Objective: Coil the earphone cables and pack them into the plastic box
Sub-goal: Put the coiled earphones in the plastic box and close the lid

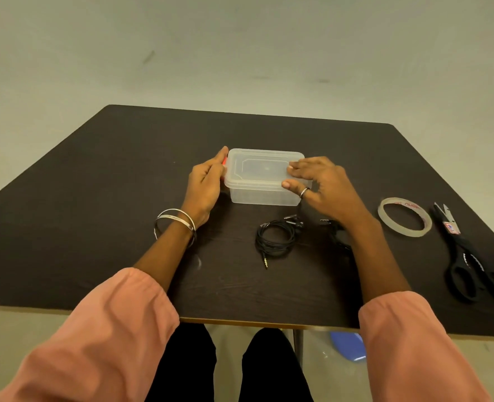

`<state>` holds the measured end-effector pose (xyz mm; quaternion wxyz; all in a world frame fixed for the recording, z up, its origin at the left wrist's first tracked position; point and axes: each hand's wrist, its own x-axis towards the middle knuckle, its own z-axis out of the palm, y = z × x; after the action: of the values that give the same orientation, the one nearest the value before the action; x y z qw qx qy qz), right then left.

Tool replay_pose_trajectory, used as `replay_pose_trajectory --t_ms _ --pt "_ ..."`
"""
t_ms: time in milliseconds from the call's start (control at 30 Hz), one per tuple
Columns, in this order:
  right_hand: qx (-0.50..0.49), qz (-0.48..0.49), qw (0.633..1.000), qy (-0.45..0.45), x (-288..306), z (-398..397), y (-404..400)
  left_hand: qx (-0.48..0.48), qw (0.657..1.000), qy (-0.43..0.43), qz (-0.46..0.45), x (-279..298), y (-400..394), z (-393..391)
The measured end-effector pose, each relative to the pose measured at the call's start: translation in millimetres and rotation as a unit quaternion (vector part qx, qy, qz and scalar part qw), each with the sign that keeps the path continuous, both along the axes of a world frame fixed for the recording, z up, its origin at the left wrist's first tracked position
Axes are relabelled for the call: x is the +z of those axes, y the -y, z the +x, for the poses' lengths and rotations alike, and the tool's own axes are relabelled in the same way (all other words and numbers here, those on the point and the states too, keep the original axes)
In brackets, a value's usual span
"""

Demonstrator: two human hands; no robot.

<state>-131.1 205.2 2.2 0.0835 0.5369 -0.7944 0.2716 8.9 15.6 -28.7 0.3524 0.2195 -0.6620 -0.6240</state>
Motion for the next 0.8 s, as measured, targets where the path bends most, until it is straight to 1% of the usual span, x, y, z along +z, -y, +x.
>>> replay_pose_trajectory --t_ms 100,133,200,233,267,333,400,467,533,633,700,800 --pt "-0.008 0.009 1.000 -0.005 1.0 0.3 -0.7 0.046 0.997 0.005 0.058 -2.2 3.5 -2.1" --pt "-0.011 0.010 1.000 -0.005 0.8 1.5 -0.7 0.064 0.997 0.022 0.048 -3.9 4.4 -3.1" --pt "-0.014 0.011 1.000 -0.011 -0.6 3.2 -0.2 0.092 0.994 0.058 -0.017 -6.4 4.9 -4.1" --pt "-0.015 0.012 1.000 -0.015 -1.2 3.3 0.1 0.091 0.993 0.058 -0.038 -5.3 4.4 -3.5" --pt "-0.015 0.013 1.000 -0.018 -1.3 3.2 0.5 0.072 0.995 0.049 -0.043 -2.4 3.6 -1.8" --pt "-0.018 0.014 0.999 -0.023 -1.1 2.9 0.5 -0.009 0.998 0.039 -0.056 2.0 3.7 3.3" --pt "-0.017 0.014 1.000 -0.020 -2.0 3.1 0.2 -0.094 0.989 0.069 -0.093 4.4 4.4 8.2" --pt "-0.016 0.016 1.000 -0.017 -2.8 2.7 0.1 -0.146 0.977 0.092 -0.122 3.9 3.5 10.1" --pt "-0.016 0.022 0.999 -0.022 -3.2 2.1 0.8 -0.162 0.973 0.104 -0.130 4.5 3.0 9.8" --pt "-0.017 0.037 0.998 -0.055 -4.9 0.8 2.0 -0.144 0.972 0.121 -0.143 4.0 2.8 8.5" --pt "-0.018 0.041 0.995 -0.085 -6.4 0.8 2.5 -0.133 0.975 0.121 -0.134 4.0 1.5 8.3" --pt "-0.020 -0.003 0.993 -0.113 -7.6 3.1 3.7 -0.129 0.978 0.112 -0.122 4.0 0.4 8.6"
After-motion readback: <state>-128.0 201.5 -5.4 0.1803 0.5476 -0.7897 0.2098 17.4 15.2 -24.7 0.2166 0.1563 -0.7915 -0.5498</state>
